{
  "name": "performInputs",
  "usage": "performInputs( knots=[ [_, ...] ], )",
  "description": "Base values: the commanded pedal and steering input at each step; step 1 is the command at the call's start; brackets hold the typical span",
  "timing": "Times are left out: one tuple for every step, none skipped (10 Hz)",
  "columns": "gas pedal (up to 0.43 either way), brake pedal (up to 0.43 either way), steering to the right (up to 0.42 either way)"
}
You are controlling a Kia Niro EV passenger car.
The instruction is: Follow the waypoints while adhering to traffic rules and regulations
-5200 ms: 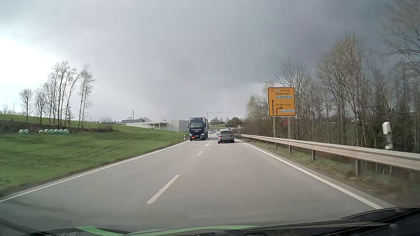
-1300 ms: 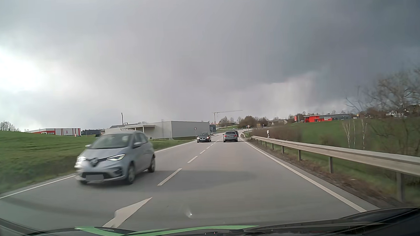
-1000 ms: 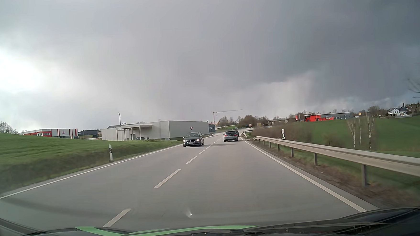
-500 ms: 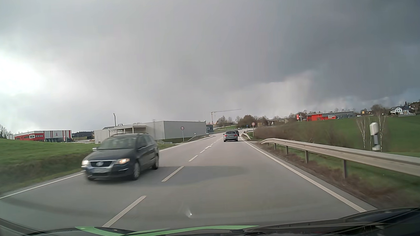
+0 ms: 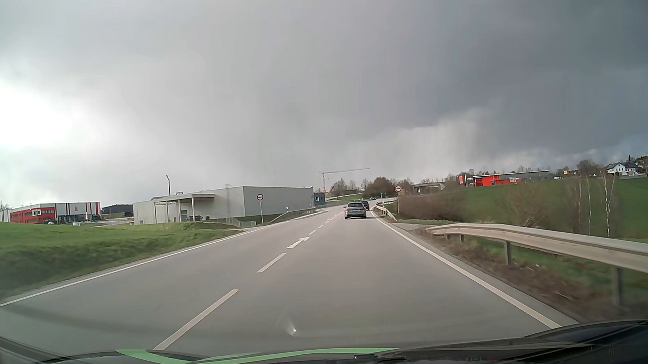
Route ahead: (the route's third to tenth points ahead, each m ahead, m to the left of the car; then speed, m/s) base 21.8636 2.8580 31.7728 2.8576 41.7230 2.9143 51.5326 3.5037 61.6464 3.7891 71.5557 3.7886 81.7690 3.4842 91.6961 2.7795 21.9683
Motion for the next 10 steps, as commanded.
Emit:
performInputs(
  knots=[
    [0.177,0.0,0.0],
    [0.177,0.0,0.0],
    [0.177,0.0,0.0],
    [0.177,0.0,0.0],
    [0.177,0.0,0.0],
    [0.177,0.0,0.0],
    [0.177,0.0,0.0],
    [0.177,0.0,0.0],
    [0.177,0.0,0.0],
    [0.177,0.0,0.0]
  ],
)
